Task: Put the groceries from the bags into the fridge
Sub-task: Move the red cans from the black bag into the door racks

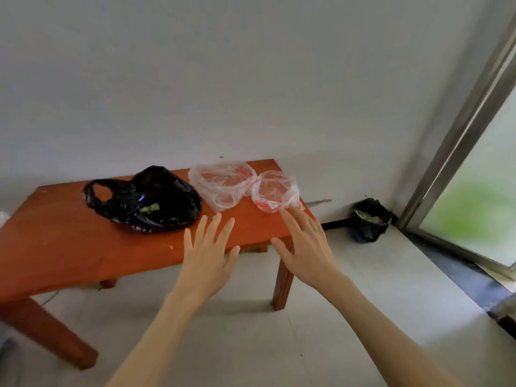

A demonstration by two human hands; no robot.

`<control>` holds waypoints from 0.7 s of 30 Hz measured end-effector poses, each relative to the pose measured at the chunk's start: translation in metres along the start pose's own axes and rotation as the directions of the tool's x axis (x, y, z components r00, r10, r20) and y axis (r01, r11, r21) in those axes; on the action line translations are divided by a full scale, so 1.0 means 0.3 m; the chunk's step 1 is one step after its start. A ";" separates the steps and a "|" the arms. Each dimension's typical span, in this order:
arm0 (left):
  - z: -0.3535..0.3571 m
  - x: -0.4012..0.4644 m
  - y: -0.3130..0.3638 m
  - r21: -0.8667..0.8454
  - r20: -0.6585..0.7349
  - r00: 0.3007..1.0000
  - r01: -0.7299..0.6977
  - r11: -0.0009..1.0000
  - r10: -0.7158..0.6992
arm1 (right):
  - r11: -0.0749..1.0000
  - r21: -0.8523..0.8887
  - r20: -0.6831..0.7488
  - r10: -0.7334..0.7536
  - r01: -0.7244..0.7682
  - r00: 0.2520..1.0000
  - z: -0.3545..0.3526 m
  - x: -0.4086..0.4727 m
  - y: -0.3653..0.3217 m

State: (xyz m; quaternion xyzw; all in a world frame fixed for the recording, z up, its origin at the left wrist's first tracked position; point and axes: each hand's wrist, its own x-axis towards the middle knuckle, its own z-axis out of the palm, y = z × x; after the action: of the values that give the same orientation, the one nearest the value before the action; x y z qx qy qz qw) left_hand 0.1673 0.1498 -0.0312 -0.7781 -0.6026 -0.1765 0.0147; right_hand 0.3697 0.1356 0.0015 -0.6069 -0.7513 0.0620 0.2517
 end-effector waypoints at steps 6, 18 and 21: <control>0.066 0.084 -0.231 -0.029 0.065 0.991 0.118 0.993 -0.116 | 0.998 0.059 0.116 -0.037 0.031 0.993 0.233 0.237 -0.067; 0.131 0.449 -0.807 0.052 0.133 0.934 0.327 0.944 -0.331 | 0.964 0.257 0.319 -0.157 0.074 0.935 0.650 0.840 -0.233; 0.178 0.497 -0.905 0.049 0.171 0.914 0.364 0.930 -0.367 | 0.966 0.241 0.424 -0.191 0.093 0.885 0.746 0.931 -0.250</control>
State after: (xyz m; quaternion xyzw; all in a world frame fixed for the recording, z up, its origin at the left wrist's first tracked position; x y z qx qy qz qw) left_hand -0.0435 0.3756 -0.0891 -0.6643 -0.7376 -0.1014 -0.0660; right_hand 0.1640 0.4275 -0.0777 -0.4892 -0.8203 0.2603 0.1415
